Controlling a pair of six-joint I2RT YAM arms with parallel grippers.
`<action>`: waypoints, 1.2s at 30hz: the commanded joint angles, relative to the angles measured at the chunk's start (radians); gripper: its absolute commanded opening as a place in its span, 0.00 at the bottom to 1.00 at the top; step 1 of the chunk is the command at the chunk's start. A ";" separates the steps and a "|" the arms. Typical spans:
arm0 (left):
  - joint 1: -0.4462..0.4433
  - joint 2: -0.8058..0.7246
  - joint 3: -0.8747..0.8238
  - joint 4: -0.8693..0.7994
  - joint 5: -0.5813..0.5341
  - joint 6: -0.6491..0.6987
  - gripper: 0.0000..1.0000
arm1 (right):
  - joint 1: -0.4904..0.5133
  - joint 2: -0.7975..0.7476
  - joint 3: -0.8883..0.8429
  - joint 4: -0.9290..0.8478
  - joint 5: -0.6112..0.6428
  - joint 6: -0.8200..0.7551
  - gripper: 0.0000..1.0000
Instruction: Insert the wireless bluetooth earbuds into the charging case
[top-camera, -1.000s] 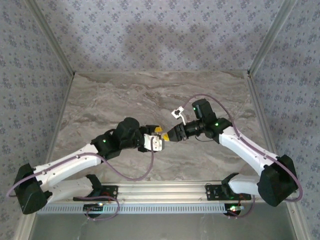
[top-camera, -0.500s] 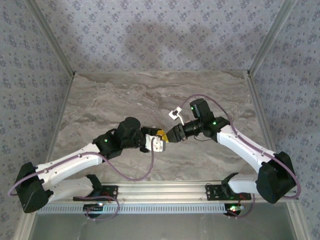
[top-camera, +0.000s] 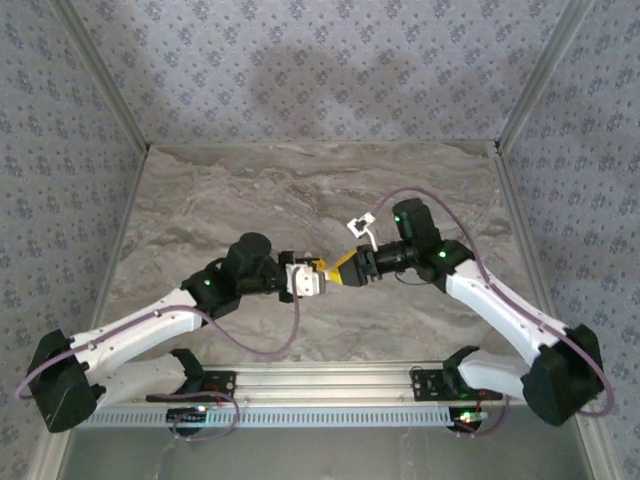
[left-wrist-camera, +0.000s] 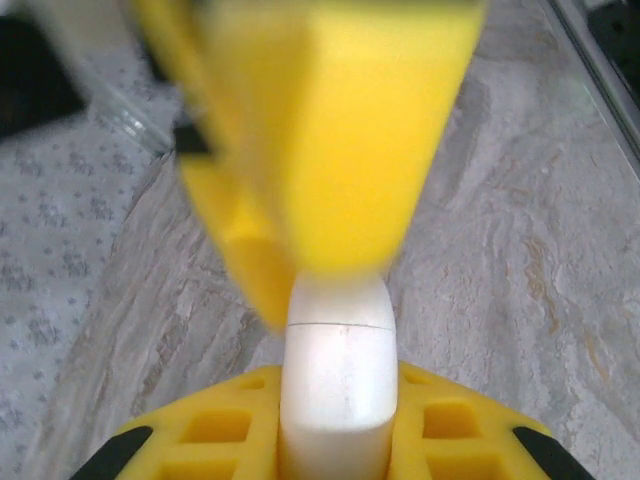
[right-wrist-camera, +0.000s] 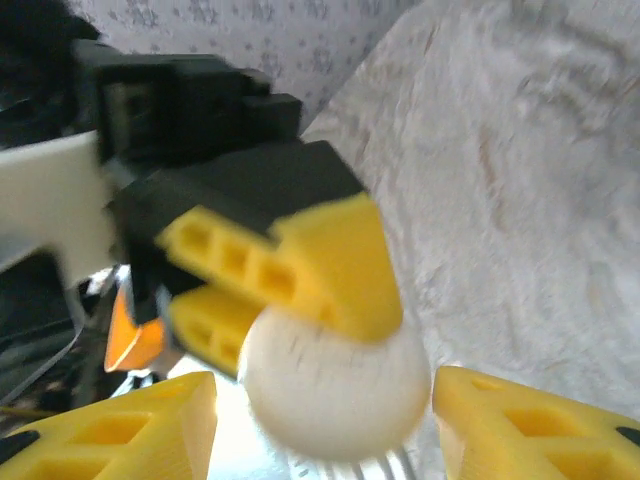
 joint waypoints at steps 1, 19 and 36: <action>0.074 -0.049 -0.065 0.180 0.154 -0.197 0.13 | -0.033 -0.124 -0.069 0.117 0.079 -0.102 0.62; 0.149 -0.030 -0.115 0.443 0.508 -0.494 0.09 | 0.030 -0.206 -0.150 0.245 0.097 -0.799 0.51; 0.149 -0.028 -0.112 0.450 0.509 -0.507 0.09 | 0.110 -0.118 -0.084 0.313 0.014 -0.825 0.38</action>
